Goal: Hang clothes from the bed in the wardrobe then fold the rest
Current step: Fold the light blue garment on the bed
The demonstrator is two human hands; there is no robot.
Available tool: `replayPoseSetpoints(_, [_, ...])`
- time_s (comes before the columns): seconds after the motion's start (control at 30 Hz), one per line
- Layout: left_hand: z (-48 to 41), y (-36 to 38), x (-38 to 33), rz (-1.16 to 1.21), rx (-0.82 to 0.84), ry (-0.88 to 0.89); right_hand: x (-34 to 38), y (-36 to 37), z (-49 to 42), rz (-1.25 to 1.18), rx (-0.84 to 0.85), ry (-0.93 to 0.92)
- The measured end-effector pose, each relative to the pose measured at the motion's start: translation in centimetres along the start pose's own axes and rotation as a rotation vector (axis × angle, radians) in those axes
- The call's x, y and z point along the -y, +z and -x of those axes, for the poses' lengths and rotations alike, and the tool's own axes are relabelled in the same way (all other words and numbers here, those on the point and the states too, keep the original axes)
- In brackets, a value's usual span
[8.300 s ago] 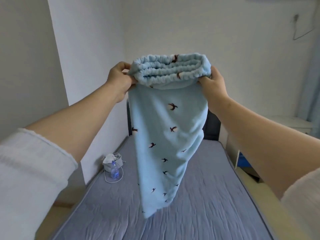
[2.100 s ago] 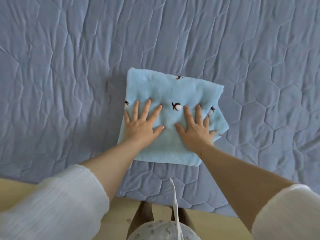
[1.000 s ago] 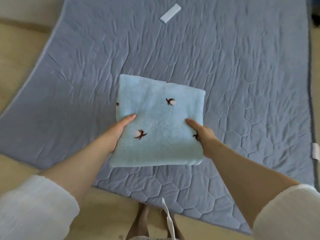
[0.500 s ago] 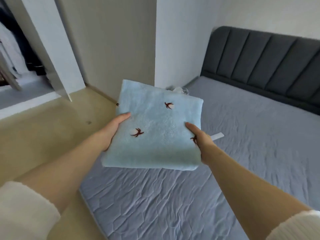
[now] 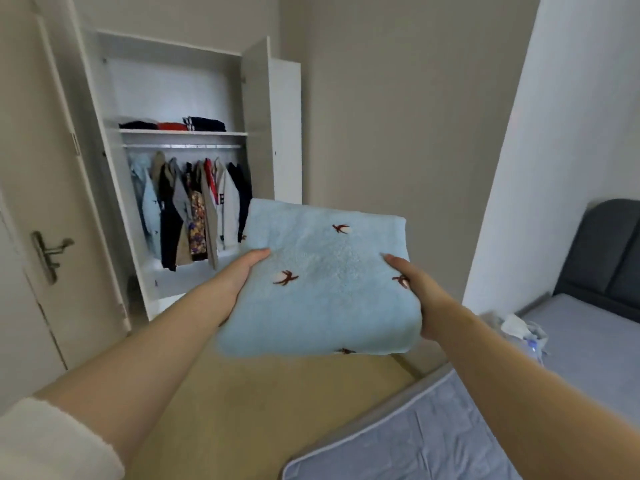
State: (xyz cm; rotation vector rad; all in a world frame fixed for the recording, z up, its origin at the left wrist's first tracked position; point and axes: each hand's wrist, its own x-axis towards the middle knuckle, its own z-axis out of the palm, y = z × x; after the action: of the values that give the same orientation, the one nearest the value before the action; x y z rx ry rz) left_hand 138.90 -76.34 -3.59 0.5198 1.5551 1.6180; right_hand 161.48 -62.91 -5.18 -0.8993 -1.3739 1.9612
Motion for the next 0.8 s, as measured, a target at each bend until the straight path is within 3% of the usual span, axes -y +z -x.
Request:
replayPoseSetpoints(0.1, [-3.1,-6.1,-3.5,0.011,-0.047,0.027,0.3,6.2,-4.5,0.015,0.144,0.008])
replayPoseSetpoints(0.3, [-9.8,-14.7,-7.7,0.058,-0.095,0.046,0.6,14.8,-13.4,0.103,0.216,0.066])
replayPoseSetpoints(0.8, [-35.4,-26.0,-16.8,0.043,-0.193,0.034,3.6,27.1,-43.9,-0.066,0.451,0.192])
